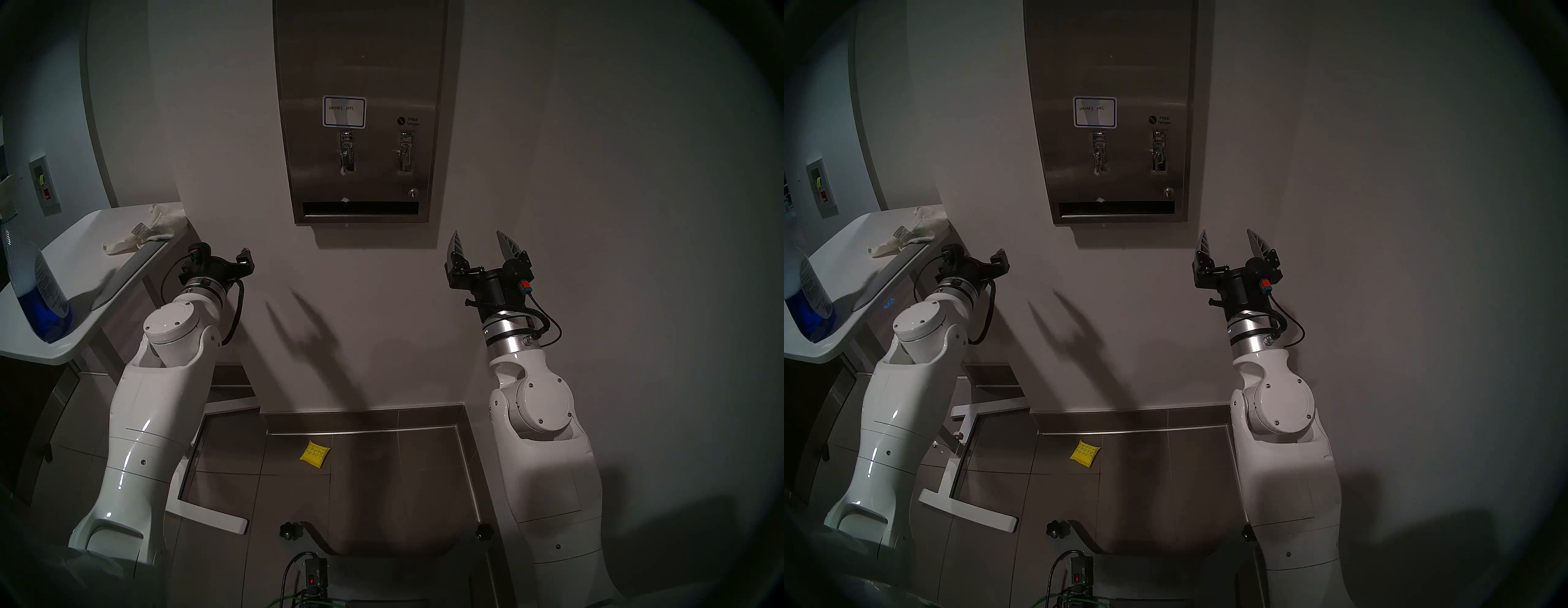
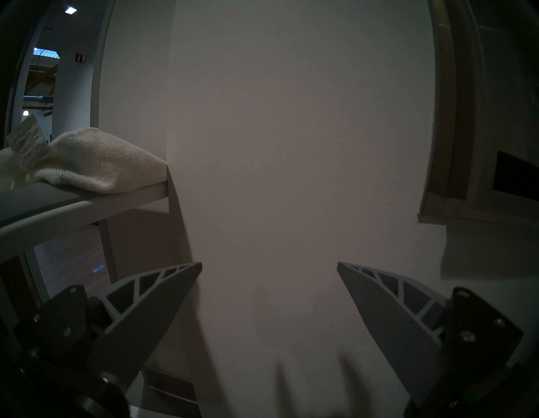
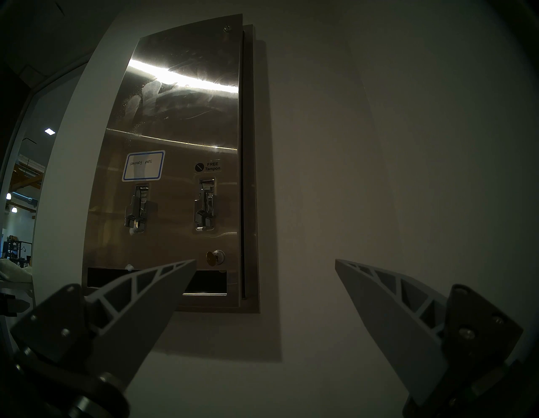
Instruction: Pick up the cloth and wipe the surface
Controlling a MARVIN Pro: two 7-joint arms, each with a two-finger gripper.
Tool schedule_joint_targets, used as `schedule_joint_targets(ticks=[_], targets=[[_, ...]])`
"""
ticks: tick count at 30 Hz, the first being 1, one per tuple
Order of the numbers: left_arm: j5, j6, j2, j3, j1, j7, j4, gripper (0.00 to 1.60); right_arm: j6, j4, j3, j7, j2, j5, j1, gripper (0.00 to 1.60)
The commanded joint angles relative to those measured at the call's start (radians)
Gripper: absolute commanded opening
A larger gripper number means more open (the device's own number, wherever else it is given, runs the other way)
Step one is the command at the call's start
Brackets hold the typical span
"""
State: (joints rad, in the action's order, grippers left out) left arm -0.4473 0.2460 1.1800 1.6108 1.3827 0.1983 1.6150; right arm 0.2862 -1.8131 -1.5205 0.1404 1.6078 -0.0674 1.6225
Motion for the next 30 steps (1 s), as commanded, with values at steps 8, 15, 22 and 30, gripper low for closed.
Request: schedule_joint_targets(ticks=[8, 15, 22, 30], targets=[[0.008, -0.05, -0.003, 0.022, -0.03, -0.002, 0.023, 1.6, 0.011, -0.038, -0.001, 0.002, -0.002, 0.001, -0.02, 1.6], [0.0, -0.012, -0.006, 0.026, -0.031, -0.004, 0.032, 1.6, 0.011, -0.038, -0.001, 0.002, -0.002, 0.001, -0.02, 1.6], [-0.001, -0.006, -0.005, 0.027, -0.032, -0.005, 0.033, 1.6, 0.011, -0.038, -0.001, 0.002, -0.002, 0.001, -0.02, 1.6], [-0.004, -0.004, -0.007, 0.027, -0.032, -0.004, 0.033, 1.6, 0.011, -0.038, -0.001, 0.002, -0.002, 0.001, -0.02, 1.6]])
